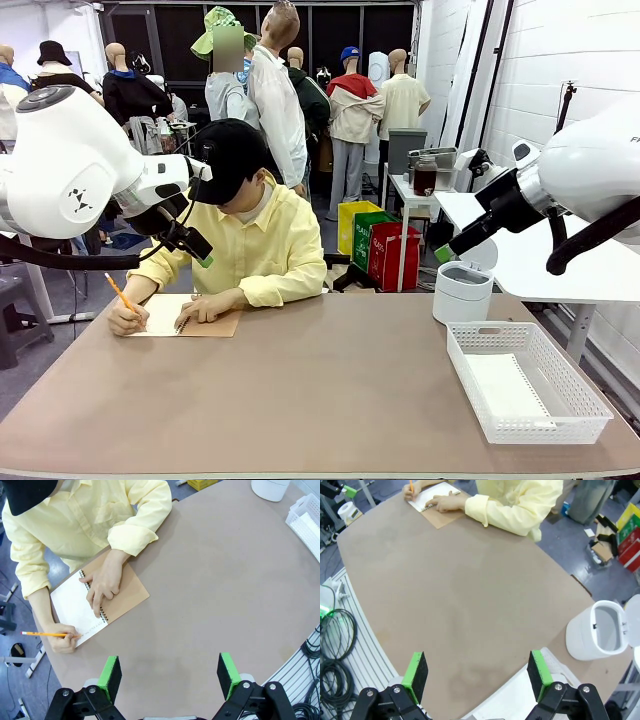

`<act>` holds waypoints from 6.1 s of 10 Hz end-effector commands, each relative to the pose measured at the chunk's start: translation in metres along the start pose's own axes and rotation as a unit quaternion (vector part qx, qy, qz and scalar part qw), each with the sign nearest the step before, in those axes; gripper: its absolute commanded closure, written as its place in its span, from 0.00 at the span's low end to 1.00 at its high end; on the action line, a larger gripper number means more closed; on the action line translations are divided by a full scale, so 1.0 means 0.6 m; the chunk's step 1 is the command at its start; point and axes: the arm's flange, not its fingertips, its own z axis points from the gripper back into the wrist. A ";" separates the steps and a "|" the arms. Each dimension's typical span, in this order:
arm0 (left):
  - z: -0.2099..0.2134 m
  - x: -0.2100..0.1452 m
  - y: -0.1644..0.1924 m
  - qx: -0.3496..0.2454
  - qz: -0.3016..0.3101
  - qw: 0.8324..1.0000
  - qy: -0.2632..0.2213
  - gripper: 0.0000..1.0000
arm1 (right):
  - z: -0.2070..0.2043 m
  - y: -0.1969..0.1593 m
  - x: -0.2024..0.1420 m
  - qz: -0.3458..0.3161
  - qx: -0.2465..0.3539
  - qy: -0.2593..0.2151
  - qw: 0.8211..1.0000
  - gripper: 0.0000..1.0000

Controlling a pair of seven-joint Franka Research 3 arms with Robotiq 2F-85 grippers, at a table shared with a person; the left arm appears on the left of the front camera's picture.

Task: Sort the paper based on its condition.
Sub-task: If a person hands you a paper, place it in the Organizing basket , and if it's crumpled, put it in the Trash can.

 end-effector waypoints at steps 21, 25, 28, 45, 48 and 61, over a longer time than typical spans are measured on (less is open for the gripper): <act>0.001 0.000 0.001 0.000 0.000 1.000 -0.001 0.00 | 0.000 0.001 0.000 0.000 0.002 -0.001 1.000 0.00; 0.001 0.000 0.001 0.000 0.000 1.000 -0.001 0.00 | 0.000 0.001 0.000 0.000 0.002 -0.001 1.000 0.00; 0.001 0.000 0.001 0.000 0.000 1.000 -0.001 0.00 | 0.000 0.001 0.000 0.000 0.002 -0.001 1.000 0.00; 0.001 0.000 0.001 0.000 0.000 1.000 -0.001 0.00 | 0.000 0.001 0.000 0.000 0.002 -0.001 1.000 0.00; 0.001 0.000 0.001 0.000 0.000 1.000 -0.001 0.00 | 0.000 0.001 0.000 0.000 0.002 -0.001 1.000 0.00; 0.001 0.000 0.001 0.000 0.000 1.000 -0.001 0.00 | 0.000 0.001 0.000 0.000 0.002 -0.001 1.000 0.00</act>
